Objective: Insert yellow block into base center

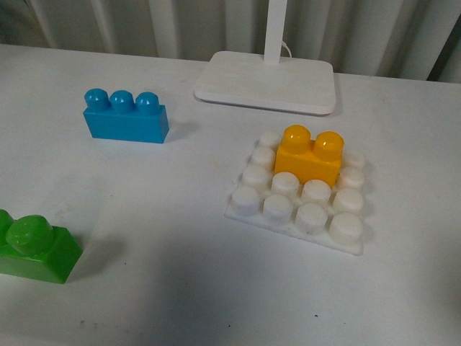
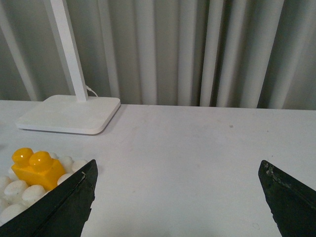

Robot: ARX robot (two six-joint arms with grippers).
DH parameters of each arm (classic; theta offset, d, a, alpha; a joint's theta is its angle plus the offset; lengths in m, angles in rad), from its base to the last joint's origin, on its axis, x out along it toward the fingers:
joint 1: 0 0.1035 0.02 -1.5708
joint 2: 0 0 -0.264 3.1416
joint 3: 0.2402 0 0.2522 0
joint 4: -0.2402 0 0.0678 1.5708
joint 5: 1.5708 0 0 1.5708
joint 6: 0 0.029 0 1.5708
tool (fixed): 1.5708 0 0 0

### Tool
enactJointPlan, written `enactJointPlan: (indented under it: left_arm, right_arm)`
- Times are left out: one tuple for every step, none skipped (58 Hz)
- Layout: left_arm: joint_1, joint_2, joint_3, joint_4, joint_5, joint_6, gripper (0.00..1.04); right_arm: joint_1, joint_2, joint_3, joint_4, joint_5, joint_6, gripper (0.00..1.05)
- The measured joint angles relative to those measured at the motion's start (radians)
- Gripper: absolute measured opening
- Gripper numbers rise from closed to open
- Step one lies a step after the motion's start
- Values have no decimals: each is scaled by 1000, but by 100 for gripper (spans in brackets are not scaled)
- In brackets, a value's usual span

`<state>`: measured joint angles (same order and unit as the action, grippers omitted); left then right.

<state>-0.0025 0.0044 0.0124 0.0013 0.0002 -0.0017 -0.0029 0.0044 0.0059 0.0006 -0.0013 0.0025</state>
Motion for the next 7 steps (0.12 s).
enactJointPlan:
  left_arm:
    - [0,0,0,0,0,0,98]
    - [0,0,0,0,0,0,98]
    - [0,0,0,0,0,0,98]
    - [0,0,0,0,0,0,98]
    - [0,0,0,0,0,0,98]
    - [0,0,0,0,0,0,98]
    - [0,0,0,0,0,0,98]
  right_arm:
    - [0,0,0,0,0,0,96]
    - [0,0,0,0,0,0,96]
    - [0,0,0,0,0,0,96]
    - [0,0,0,0,0,0,96]
    - [0,0,0,0,0,0,96]
    - [0,0,0,0,0,0,96]
    - [0,0,0,0,0,0,96]
